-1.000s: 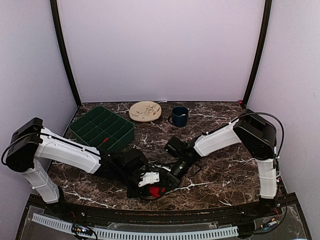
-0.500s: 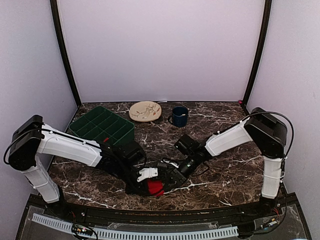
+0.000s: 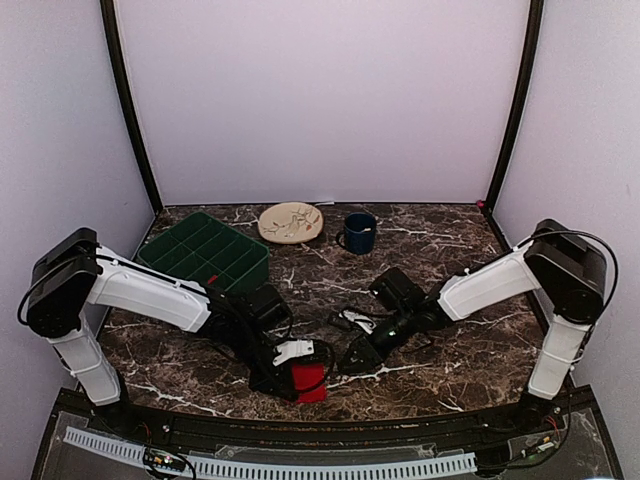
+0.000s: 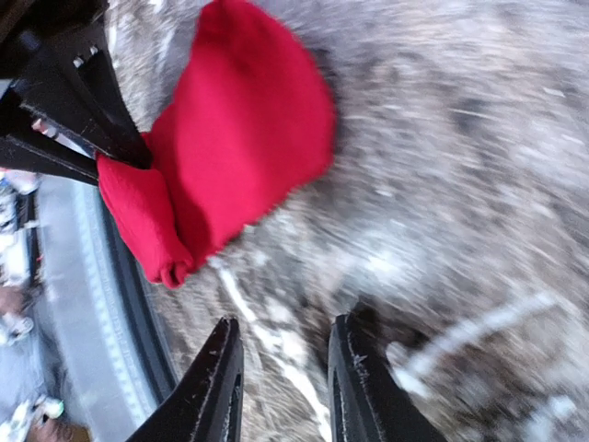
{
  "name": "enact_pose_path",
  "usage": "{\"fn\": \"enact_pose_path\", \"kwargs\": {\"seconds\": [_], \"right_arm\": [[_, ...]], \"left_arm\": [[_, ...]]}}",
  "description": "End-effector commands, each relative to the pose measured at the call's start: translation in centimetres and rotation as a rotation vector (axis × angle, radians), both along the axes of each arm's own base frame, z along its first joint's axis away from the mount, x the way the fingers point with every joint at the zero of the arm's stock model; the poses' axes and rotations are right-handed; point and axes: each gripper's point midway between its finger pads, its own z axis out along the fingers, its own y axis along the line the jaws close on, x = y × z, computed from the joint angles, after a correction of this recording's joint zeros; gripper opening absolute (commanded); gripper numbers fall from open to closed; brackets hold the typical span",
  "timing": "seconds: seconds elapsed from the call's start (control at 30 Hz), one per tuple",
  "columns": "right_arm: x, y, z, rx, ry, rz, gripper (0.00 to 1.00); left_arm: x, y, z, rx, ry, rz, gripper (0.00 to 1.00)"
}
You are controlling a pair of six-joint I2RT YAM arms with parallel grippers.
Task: Roll the socks
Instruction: Roll the sock at the center of the board.
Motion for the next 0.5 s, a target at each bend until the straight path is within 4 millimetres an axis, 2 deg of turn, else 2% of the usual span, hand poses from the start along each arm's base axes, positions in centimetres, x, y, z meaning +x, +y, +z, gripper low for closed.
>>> {"fn": "enact_pose_path", "kwargs": {"seconds": [0.0, 0.1, 0.2, 0.3, 0.47], "right_arm": [[2.7, -1.2, 0.2, -0.036, -0.181, -0.108, 0.30], [3.5, -2.2, 0.7, -0.057, -0.282, -0.154, 0.29], [3.2, -2.5, 1.4, -0.072, -0.394, -0.148, 0.29], [2.1, -1.9, 2.6, -0.077, -0.518, -0.098, 0.29], [-0.4, -0.4, 3.5, -0.090, -0.664, -0.001, 0.32]], "left_arm": [[-0.5, 0.3, -0.1, 0.024, 0.120, 0.027, 0.13], [-0.4, 0.3, -0.3, 0.020, 0.174, 0.048, 0.13], [-0.4, 0.4, -0.4, 0.016, 0.219, 0.054, 0.12], [-0.8, 0.3, -0.3, 0.014, 0.269, 0.046, 0.12], [-1.0, 0.4, -0.2, 0.027, 0.335, 0.032, 0.12]]}}
